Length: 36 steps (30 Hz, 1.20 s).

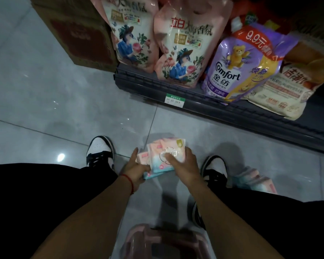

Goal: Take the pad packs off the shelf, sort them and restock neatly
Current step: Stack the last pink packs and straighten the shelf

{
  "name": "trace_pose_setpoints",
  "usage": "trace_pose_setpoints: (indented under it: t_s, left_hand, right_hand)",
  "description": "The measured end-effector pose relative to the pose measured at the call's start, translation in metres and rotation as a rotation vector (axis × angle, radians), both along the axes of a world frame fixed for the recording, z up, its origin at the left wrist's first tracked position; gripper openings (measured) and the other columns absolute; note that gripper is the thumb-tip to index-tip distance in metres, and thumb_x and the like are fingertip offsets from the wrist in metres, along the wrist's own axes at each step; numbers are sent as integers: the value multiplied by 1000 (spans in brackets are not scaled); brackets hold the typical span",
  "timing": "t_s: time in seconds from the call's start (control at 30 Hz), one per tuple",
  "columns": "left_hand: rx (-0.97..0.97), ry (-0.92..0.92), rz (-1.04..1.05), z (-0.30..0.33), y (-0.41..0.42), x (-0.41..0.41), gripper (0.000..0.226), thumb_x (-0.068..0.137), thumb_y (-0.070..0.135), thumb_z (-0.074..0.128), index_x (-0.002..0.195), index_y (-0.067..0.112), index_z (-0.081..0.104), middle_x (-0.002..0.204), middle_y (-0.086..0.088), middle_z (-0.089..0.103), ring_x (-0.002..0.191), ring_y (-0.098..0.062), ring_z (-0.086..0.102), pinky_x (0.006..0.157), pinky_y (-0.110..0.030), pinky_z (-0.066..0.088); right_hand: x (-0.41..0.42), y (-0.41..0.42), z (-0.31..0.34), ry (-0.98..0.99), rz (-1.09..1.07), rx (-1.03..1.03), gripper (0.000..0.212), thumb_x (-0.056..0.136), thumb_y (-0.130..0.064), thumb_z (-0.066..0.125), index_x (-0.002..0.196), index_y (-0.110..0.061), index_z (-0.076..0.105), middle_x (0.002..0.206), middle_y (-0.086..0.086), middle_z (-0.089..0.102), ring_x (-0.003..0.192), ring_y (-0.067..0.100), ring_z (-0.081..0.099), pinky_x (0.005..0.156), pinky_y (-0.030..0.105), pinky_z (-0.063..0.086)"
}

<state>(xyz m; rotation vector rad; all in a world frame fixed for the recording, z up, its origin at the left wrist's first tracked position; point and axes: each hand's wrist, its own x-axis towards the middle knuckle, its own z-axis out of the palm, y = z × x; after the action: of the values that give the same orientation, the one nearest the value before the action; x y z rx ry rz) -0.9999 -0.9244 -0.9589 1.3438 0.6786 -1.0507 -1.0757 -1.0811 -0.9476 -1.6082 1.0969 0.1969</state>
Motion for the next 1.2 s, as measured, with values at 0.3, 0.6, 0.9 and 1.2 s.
trace_pose_setpoints:
  t_s: [0.3,0.6,0.9,1.2]
  left_hand:
    - [-178,-41,-35,8,13,-5,81,71,58,83,135,15,59,123,-15,71,110,-34,70,84,-43,59]
    - [-228,-141,-164,-12,28,1,107,48,27,103,137,12,46,129,-20,67,118,-35,66,96,-50,56]
    - [-228,-377,-690,56,36,51,140,67,3,92,151,47,-10,140,14,58,124,1,58,96,-19,51]
    - [-119,-832,-761,204,48,97,120,62,19,98,146,49,18,142,21,52,129,6,52,113,-26,43]
  right_hand:
    - [18,11,-5,57,214,221,88,67,-31,96,132,-20,39,119,-6,64,102,11,68,83,27,58]
    - [12,-9,-10,-31,240,597,66,75,-14,83,134,-20,55,123,7,73,116,29,69,101,55,53]
    - [27,-33,45,-206,276,588,70,79,4,82,140,-18,54,131,11,69,122,31,66,102,49,53]
    - [67,-27,183,-378,468,293,72,71,-18,95,134,-19,60,124,0,74,115,20,70,105,45,53]
